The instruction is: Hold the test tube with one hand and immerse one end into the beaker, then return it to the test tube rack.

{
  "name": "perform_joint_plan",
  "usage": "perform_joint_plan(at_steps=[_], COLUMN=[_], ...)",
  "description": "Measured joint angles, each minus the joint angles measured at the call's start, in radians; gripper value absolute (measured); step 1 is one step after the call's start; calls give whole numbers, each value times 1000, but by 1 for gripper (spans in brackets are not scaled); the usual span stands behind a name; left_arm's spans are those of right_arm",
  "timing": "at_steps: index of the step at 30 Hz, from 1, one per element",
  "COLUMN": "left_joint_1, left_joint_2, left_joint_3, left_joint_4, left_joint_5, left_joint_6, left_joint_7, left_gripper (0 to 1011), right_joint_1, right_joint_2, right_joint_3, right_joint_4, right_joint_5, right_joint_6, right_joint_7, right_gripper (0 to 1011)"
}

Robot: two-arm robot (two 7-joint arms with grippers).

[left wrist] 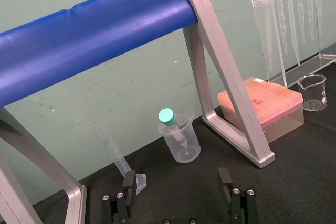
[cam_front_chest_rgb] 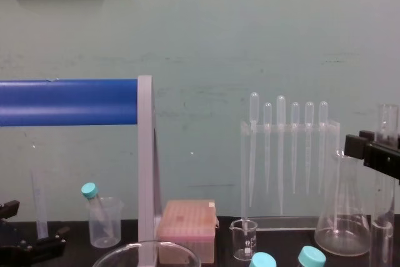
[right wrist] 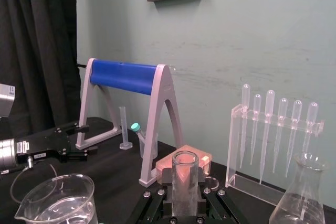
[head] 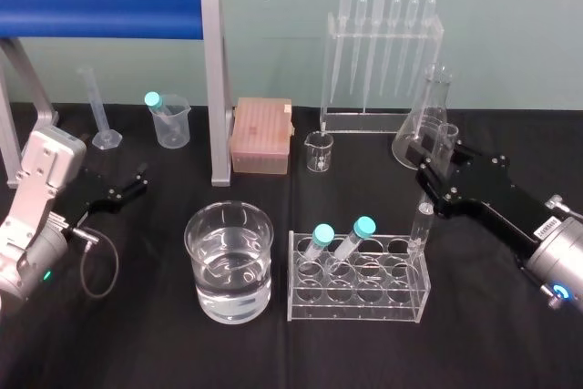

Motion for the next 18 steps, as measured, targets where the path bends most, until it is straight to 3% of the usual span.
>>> perform_joint_plan(at_steps=[9,18], left_joint_1=[0,0], left_joint_2=[0,0], left_joint_3=[0,0], left_joint_4=[0,0], left_joint_5=[0,0], left_joint_6=[0,0], left_joint_7=[0,0], left_gripper=[1000,1000], right_joint_1=[62,71], right_joint_2=[-10,-17], right_joint_3=[-25,-42], right_joint_4=[57,75], right_joint_5=[10,15], right_joint_6=[-12,-7], right_joint_7=[40,40], right_gripper=[242,241])
